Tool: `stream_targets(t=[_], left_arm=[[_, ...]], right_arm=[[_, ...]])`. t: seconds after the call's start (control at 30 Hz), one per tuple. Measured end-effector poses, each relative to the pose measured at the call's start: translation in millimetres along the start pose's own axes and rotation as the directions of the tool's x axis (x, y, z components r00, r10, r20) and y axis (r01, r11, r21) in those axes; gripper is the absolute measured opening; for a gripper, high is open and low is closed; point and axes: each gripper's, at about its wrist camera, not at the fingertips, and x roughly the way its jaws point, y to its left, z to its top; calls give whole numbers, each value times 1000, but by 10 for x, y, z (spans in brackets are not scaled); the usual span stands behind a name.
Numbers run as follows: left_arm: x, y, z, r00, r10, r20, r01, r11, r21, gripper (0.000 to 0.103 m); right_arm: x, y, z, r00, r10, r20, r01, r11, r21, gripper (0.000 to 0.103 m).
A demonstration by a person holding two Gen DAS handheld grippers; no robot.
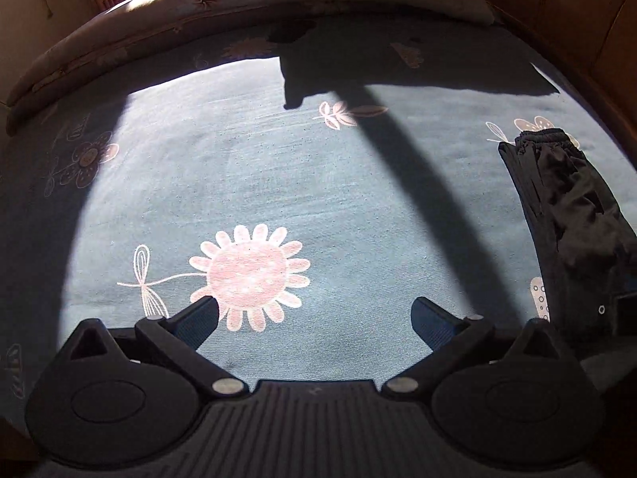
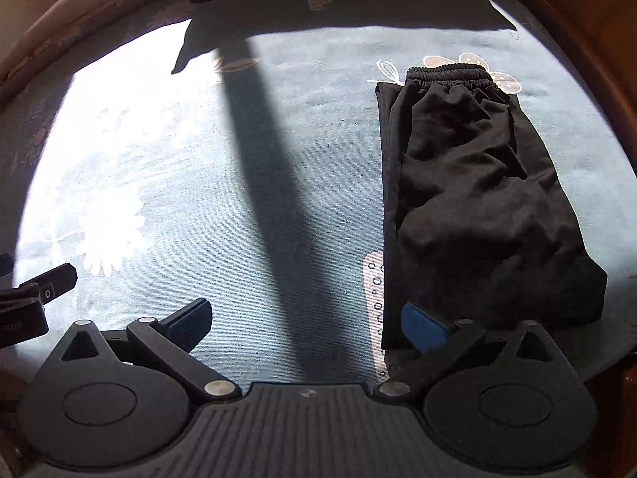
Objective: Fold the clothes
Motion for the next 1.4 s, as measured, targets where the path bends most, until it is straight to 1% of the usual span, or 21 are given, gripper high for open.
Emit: stream_targets(t=[0.13,0.3,0.47,0.67,0.73,0.8,1.0,1.4], left_arm=[[-136,189,90,999,-10,-45,10,1000,-17,102],[-277,425,205,995,-7,-98,2,999,-51,102],[-353,590,254,989,-7,-148,-8,995,-101,102],[-435,779,304,979,-9,-206,-25,987,-162,102],[-461,804,305,976,-4,-219,-33,986,-164,102],[-484,805,304,974,0,-225,-38,986,-161,102],[-582,824,345,974,-23,-223,-17,985,-174,102],[-640,869,372,978,-13,-210,-22,987,-162,102]], right_arm=[[-109,26,40,999,-34,-21,35,998,43,103],[-303,141,110,997,-72,-18,72,997,21,103],[-468,293,215,997,-68,-31,68,997,-24,103],[-617,400,277,998,-59,-37,59,998,-11,103],[-657,428,284,998,-56,-37,55,998,-12,103],[-693,452,289,998,-54,-36,53,998,-13,103],[-787,503,299,998,-58,-33,58,998,-19,103],[-895,590,328,998,-61,-19,60,998,-23,103]])
